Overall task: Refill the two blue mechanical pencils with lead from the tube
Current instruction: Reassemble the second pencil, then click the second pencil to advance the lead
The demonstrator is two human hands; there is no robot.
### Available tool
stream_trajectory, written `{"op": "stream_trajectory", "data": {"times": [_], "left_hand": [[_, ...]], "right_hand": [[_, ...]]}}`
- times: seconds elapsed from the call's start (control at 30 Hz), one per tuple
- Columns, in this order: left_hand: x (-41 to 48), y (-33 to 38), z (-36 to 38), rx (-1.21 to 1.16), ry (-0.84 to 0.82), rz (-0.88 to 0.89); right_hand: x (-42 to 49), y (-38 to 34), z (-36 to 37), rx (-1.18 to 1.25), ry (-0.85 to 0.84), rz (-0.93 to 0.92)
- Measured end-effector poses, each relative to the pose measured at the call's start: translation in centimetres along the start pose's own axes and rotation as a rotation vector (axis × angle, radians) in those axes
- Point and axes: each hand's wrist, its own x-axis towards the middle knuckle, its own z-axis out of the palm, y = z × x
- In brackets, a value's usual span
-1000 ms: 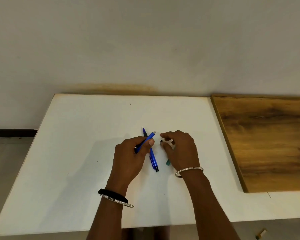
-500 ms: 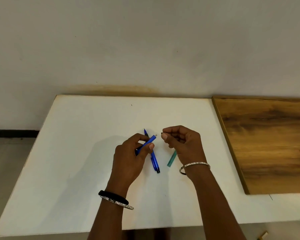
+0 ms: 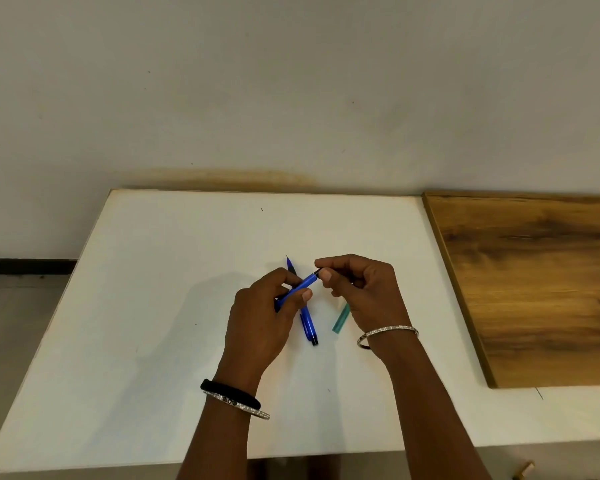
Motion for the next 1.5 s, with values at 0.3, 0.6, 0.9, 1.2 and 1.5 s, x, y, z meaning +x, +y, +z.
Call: {"op": "stream_trajectory", "data": {"times": [0.3, 0.6, 0.9, 1.2, 1.5], "left_hand": [[-0.1, 0.5, 0.0, -0.010, 0.026, 0.001], [-0.3, 1.1, -0.1, -0.082, 0.064, 0.012], [-0.3, 2.1, 0.2, -0.223, 0.039, 0.031], [-0.8, 1.5, -1.3, -0.618, -0.279, -0.336], [-1.3, 1.6, -2.0, -0.915, -0.615, -0.355]], "right_hand": [[0.1, 0.1, -0.1, 0.088, -0.003, -0.002], [0.0, 0.0, 0.0, 0.380, -0.066, 0.151], [0.0, -0.2, 1.1, 0.356, -0.098, 0.124], [0.0, -0.5, -0.4, 1.362, 0.041, 0.148], [-0.5, 0.2, -2.2, 1.540, 0.080, 0.166]]}}
